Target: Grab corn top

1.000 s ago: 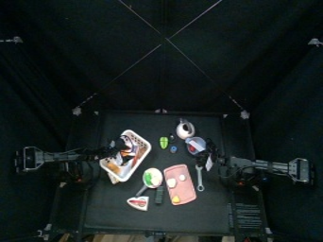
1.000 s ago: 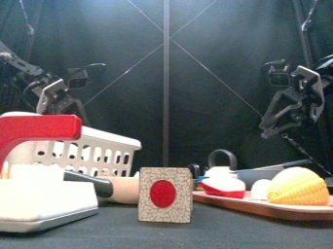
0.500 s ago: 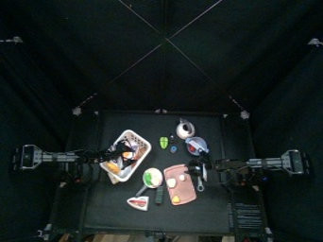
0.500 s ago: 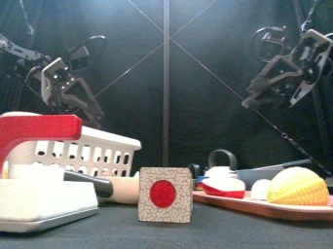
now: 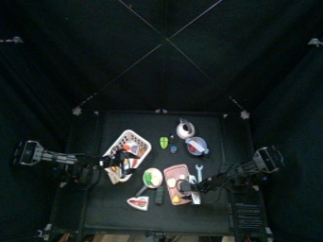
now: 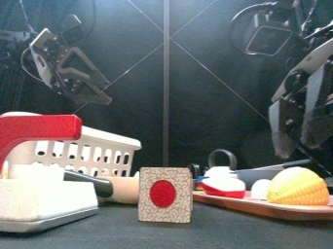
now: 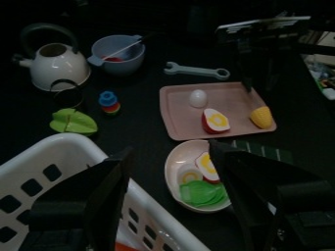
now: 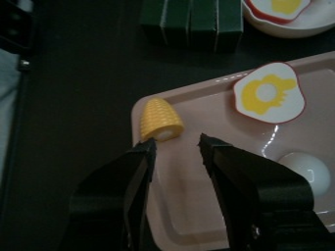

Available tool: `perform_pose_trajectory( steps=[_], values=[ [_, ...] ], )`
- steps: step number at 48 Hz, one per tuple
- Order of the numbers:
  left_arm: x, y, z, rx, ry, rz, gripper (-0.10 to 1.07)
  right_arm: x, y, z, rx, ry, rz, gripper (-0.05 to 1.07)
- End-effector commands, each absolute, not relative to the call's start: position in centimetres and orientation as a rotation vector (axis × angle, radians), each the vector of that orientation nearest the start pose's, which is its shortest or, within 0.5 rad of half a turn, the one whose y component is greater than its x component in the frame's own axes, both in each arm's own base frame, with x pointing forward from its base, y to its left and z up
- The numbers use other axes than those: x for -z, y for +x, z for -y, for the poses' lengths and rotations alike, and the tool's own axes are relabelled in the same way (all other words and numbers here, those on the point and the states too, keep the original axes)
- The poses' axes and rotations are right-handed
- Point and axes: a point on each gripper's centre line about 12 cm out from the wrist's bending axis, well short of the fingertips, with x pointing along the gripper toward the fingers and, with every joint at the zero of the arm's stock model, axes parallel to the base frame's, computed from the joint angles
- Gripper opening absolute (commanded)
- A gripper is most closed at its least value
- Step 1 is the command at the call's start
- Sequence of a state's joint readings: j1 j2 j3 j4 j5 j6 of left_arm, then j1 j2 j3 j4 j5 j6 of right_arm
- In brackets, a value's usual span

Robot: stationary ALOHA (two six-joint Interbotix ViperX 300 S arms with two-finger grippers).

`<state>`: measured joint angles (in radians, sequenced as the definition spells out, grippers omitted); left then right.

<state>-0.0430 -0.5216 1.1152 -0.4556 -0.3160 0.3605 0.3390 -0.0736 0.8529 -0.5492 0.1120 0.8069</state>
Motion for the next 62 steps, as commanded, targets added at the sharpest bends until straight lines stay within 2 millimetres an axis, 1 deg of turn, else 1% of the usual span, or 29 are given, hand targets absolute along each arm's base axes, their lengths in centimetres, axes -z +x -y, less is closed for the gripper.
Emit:
perform_pose_trajectory(
  steps=[1,8,16,21,29,42,52,62],
  values=[
    [-21.8,26.4,-0.4,-0.109,-0.059,-0.285,0.95,-13.6,32.4,-10.9,-0.139,0.064,-0.88,0.8],
    [-21.6,26.3,-0.5,-0.116,-0.07,-0.29,0.95,-13.7,33.0,-11.7,-0.148,0.067,-0.879,0.85],
    [-21.6,26.3,-0.5,-0.117,-0.074,-0.29,0.95,-13.7,32.7,-12.1,-0.155,0.06,-0.885,0.98],
    [-21.5,26.3,-0.6,-0.118,-0.075,-0.292,0.95,-14.0,32.7,-12.1,-0.154,0.056,-0.881,1.01],
    [-21.4,26.2,-0.6,-0.118,-0.075,-0.297,0.95,-14.3,33.0,-12.8,-0.182,0.035,-0.865,1.01],
    [-21.3,26.2,-0.6,-0.121,-0.079,-0.298,0.95,-13.3,33.7,-13.6,-0.202,0.029,-0.875,1.01],
    [-21.3,26.2,-0.6,-0.121,-0.085,-0.303,0.95,-12.3,34.1,-13.5,-0.185,0.032,-0.903,1.01],
    [-21.2,26.1,-0.6,-0.124,-0.092,-0.305,0.95,-12.2,34.4,-13.6,-0.186,0.025,-0.903,1.01]
  ],
)
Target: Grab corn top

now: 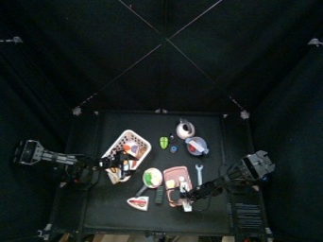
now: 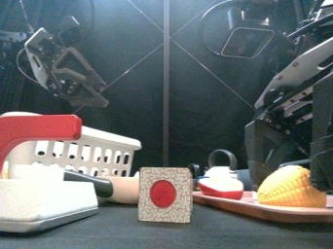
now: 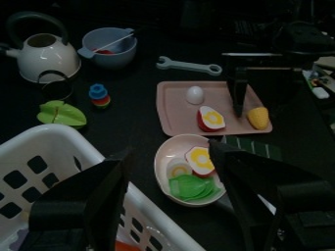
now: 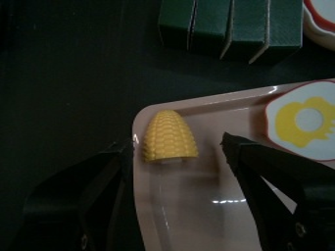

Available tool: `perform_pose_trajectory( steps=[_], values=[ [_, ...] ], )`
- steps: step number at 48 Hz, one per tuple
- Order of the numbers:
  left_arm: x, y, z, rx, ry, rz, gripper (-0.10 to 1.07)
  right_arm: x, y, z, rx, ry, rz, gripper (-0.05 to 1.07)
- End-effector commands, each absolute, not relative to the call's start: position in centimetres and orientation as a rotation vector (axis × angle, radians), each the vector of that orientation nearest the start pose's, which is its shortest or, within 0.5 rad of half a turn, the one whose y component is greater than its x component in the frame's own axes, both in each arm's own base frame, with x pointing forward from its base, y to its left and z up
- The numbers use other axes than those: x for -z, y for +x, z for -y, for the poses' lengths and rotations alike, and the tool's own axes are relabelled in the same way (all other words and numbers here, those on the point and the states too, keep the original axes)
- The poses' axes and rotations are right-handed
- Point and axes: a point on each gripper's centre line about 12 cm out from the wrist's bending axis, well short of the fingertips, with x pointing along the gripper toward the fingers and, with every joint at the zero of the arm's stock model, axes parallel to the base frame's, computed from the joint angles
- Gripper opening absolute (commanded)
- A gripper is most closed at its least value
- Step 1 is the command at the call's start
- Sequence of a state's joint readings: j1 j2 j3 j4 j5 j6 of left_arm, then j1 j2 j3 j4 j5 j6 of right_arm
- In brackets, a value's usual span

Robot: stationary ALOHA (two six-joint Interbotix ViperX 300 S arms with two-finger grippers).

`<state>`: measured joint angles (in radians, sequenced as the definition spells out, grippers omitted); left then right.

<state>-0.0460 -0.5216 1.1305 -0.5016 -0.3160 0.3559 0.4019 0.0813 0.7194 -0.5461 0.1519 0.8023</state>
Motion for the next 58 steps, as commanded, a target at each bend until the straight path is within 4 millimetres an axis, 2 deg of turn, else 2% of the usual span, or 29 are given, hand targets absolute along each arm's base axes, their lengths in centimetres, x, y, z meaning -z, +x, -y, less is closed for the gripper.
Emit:
perform_pose_trajectory(
  steps=[1,14,28,35,49,58],
  values=[
    [-21.2,26.1,-0.6,-0.124,-0.092,-0.305,0.95,-12.2,34.4,-13.6,-0.186,0.025,-0.903,1.01],
    [-21.0,26.0,-0.6,-0.125,-0.093,-0.313,0.95,-11.4,34.4,-13.5,-0.179,0.024,-0.924,0.97],
    [-20.8,25.9,-0.6,-0.129,-0.101,-0.316,0.95,-11.4,34.4,-13.5,-0.173,0.023,-0.928,0.79],
    [-20.9,25.9,-0.6,-0.129,-0.101,-0.316,0.95,-12.1,34.3,-13.3,-0.158,0.017,-0.929,0.74],
    [-20.8,25.9,-0.6,-0.128,-0.101,-0.319,0.95,-15.0,33.8,-12.7,-0.126,0.002,-0.899,0.74],
    [-20.8,25.9,-0.6,-0.128,-0.101,-0.319,0.95,-15.7,33.8,-12.6,-0.132,-0.005,-0.876,0.74]
  ],
)
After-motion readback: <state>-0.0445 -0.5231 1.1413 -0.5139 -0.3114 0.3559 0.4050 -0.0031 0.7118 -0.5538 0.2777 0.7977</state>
